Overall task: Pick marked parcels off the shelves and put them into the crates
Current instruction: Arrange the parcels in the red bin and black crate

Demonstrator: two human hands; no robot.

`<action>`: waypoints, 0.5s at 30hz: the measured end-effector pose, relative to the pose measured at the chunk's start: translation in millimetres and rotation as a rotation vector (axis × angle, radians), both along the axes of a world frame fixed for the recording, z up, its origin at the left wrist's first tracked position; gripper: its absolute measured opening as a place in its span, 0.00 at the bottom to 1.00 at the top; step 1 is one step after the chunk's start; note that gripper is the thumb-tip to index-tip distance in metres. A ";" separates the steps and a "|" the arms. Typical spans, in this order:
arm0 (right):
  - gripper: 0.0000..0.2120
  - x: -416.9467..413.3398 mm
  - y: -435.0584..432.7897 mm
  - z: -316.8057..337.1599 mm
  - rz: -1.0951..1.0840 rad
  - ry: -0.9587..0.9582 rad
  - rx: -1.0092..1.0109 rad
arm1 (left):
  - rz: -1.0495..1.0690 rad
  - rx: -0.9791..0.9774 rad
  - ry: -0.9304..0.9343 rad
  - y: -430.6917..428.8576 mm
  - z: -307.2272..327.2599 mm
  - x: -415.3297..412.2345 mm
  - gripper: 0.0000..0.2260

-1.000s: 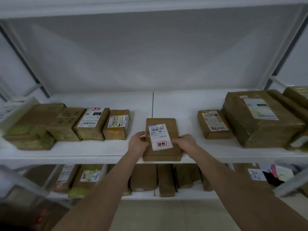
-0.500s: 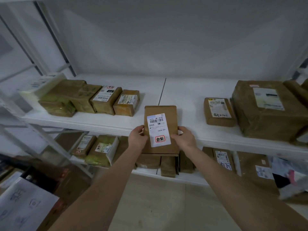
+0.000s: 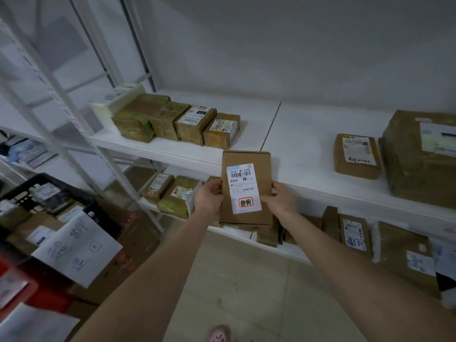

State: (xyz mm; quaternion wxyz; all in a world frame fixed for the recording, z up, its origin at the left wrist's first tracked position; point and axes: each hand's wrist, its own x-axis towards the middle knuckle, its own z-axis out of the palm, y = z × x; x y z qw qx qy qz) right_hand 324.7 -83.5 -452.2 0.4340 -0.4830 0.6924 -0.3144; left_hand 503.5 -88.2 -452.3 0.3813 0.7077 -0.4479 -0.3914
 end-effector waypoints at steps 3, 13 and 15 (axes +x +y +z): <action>0.26 16.4 7.3 -3.6 0.046 -0.011 0.007 | 0.057 -0.011 0.048 19.2 -1.9 15.0 0.22; 0.28 117.1 29.8 -30.0 0.289 0.057 0.126 | 0.302 0.086 0.109 85.4 -32.6 110.0 0.21; 0.29 144.1 35.0 -35.7 0.355 0.076 0.156 | 0.352 0.114 0.114 99.5 -43.3 135.5 0.20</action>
